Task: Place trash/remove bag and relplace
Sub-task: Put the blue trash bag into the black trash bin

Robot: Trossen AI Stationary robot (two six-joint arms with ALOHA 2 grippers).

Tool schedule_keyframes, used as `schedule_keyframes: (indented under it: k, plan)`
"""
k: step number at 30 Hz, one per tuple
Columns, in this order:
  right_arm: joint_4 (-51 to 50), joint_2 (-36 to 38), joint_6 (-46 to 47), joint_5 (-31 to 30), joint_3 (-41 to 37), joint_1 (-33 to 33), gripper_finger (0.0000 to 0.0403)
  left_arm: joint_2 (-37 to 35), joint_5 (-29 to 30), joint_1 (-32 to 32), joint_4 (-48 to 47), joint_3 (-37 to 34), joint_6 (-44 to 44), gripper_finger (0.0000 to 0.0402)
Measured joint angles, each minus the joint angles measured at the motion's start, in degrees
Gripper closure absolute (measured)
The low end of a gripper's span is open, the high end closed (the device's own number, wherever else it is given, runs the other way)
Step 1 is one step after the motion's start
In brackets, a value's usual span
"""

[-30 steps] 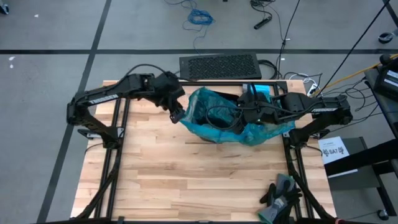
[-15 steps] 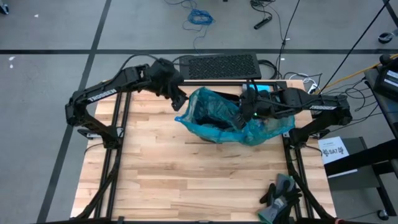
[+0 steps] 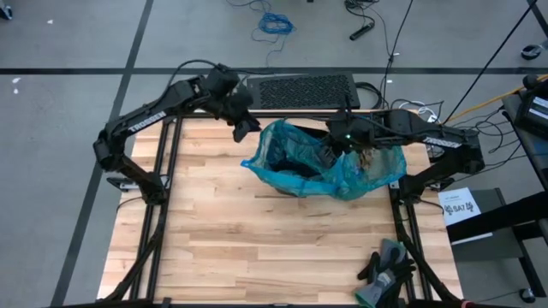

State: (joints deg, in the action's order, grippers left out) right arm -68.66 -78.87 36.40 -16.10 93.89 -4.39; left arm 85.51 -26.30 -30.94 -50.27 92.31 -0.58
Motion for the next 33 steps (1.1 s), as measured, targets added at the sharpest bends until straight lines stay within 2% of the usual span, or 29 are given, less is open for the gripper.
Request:
schedule_keyframes:
  k: [7,13,16,23,25,29,33]
  plan:
    - [-3.4,-1.7,1.1,0.0,-0.5,-0.6,0.0270,5.4,-4.0,-0.2,-0.2,0.0,2.9,0.0281]
    - [-2.5,-2.4,1.9,0.2,-2.0,-0.6,0.0276,5.9,-6.0,-0.5,-0.2,0.0,5.6,0.0281]
    - [-3.4,-2.7,1.4,1.2,-3.1,-1.2,0.0301,5.9,-5.4,-1.0,-0.1,0.0,5.9,0.0281]
    - [-3.6,-2.8,-1.6,1.5,-5.8,-3.2,0.0390,5.9,-3.4,-2.5,0.3,0.0,5.6,0.0281]
    - [-3.1,-2.6,-2.6,1.5,-5.8,-3.5,0.0397,5.9,-3.4,-2.6,0.3,0.0,5.5,0.0284]
    - [-2.7,-1.6,-3.1,1.5,-5.4,-3.9,0.0402,5.9,-3.4,-2.6,0.2,0.0,5.5,0.0317]
    - [-2.3,0.2,-3.6,1.3,-4.9,-3.9,0.0402,5.9,-3.4,-2.6,0.3,0.0,5.6,0.0382]
